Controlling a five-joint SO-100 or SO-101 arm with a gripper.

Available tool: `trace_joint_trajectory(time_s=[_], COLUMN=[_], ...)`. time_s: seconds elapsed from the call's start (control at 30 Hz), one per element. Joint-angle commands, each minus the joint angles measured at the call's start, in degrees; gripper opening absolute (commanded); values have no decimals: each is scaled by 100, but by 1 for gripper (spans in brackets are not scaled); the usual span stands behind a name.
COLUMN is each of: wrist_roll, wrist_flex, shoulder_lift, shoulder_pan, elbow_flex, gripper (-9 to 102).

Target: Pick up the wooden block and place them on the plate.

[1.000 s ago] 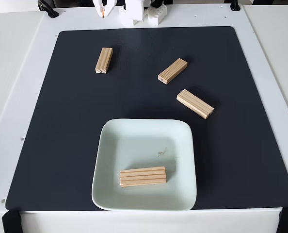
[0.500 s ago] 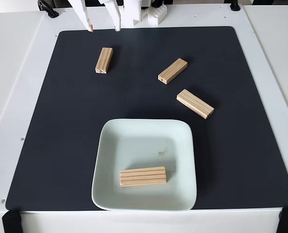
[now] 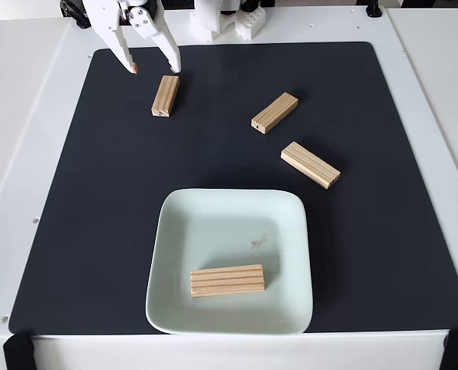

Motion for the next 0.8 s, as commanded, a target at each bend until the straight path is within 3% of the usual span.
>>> trace_joint_trajectory(time_s=[0.0,0.2,0.77], wrist_roll=[220,255,325], wrist_flex=[-519,-729,-747], shoulder_lift=[35,35,-53], shoulder_pan=[26,-26,-422], elbow_flex=[316,501,800], gripper=[32,41,41])
